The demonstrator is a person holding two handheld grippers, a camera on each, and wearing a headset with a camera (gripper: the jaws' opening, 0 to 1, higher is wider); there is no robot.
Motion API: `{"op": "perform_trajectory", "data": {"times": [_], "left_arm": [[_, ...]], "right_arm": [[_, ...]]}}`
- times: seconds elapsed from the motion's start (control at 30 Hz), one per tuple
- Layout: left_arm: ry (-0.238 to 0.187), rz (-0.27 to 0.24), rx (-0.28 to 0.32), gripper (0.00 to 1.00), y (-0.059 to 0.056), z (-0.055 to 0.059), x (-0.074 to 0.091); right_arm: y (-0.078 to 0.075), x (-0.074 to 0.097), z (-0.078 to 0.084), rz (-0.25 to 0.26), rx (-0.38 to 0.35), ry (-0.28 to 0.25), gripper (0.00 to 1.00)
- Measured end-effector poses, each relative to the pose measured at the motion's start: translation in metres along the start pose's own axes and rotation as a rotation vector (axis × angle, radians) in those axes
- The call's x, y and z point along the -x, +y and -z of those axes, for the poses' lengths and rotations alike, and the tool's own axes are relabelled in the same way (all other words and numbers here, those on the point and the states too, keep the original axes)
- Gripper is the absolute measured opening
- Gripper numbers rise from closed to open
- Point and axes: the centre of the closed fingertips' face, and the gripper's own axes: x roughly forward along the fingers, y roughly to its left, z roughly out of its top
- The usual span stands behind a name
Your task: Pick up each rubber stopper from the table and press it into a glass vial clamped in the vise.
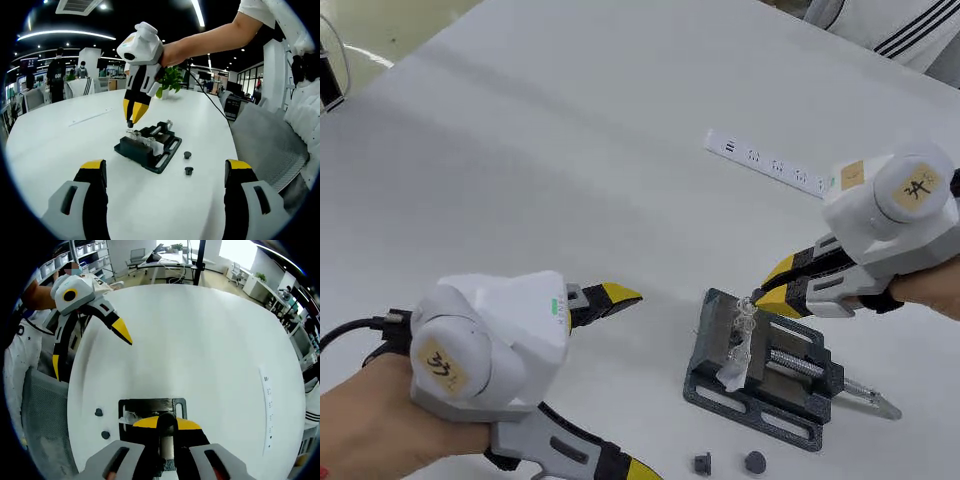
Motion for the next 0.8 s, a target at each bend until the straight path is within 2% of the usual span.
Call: {"op": "perform_trajectory", "data": {"times": [0.8], "left_arm": [[-0.005,-0.003,0.013,0.98,0.0012,0.0017,-0.0036]], "right_arm": [[-0.002,-0.0082,0.0065,-0.008,-0.007,0.013,0.05]]}}
